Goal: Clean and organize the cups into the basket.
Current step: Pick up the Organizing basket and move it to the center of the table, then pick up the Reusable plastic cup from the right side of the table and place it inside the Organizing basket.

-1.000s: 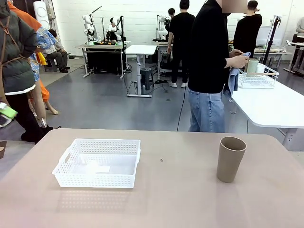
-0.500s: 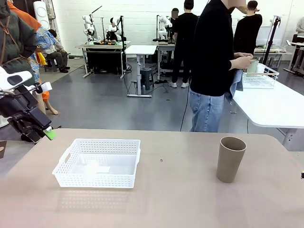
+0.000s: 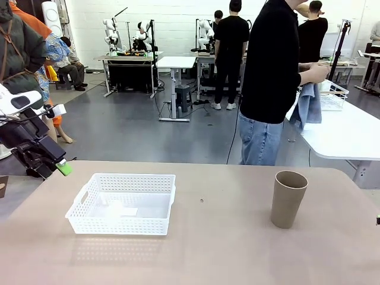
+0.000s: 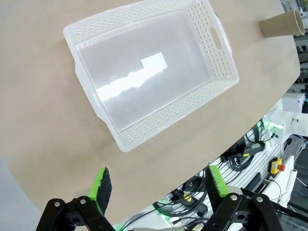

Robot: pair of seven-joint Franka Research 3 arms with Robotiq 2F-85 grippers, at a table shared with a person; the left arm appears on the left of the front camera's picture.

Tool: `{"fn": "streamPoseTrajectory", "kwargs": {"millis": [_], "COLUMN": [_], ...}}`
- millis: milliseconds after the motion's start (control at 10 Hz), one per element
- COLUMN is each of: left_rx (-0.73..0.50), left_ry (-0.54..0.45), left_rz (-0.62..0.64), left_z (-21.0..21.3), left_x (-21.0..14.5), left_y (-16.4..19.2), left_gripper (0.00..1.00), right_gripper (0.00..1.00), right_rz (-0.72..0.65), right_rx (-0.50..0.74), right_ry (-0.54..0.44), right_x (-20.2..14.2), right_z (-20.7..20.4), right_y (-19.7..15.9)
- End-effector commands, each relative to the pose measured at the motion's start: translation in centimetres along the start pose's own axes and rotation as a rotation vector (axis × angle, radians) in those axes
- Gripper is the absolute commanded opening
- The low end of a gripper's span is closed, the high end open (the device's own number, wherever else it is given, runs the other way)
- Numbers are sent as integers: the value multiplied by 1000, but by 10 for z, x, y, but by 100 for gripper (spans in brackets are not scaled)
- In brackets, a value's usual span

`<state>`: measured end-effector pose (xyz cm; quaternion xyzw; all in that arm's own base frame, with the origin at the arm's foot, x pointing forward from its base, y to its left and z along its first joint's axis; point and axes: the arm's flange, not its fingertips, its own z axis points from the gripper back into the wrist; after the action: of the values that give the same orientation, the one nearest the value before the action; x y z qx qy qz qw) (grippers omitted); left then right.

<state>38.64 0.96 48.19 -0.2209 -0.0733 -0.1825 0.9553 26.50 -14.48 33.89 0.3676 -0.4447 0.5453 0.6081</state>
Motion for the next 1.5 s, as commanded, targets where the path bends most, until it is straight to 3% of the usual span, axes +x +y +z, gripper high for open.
{"fn": "streamPoseTrajectory", "kwargs": {"millis": [0,300,400,600,700,1100,1400], "left_rx": [0,-3,248,710,824,955,831], "left_ry": [12,-2,-62,-26,17,3,19], "left_rz": [-2,0,102,175,164,237,338], "left_z": [2,0,-17,-55,-69,-91,-101], "left_x": [-1,0,10,24,31,38,26], "left_y": [-3,0,-32,-83,-99,-109,-84], "left_gripper": [100,100,100,100,100,100,100], "right_gripper": [100,100,100,100,100,100,100], "right_rz": [17,17,1,8,35,77,129], "right_rx": [-11,-11,1,5,6,-41,-57], "right_ry": [-3,-3,2,2,26,65,63], "right_x": [2,2,0,-12,-21,-45,-49], "right_z": [0,0,0,-38,-56,-103,-118], "right_y": [0,0,0,-17,-24,-44,-55]}}
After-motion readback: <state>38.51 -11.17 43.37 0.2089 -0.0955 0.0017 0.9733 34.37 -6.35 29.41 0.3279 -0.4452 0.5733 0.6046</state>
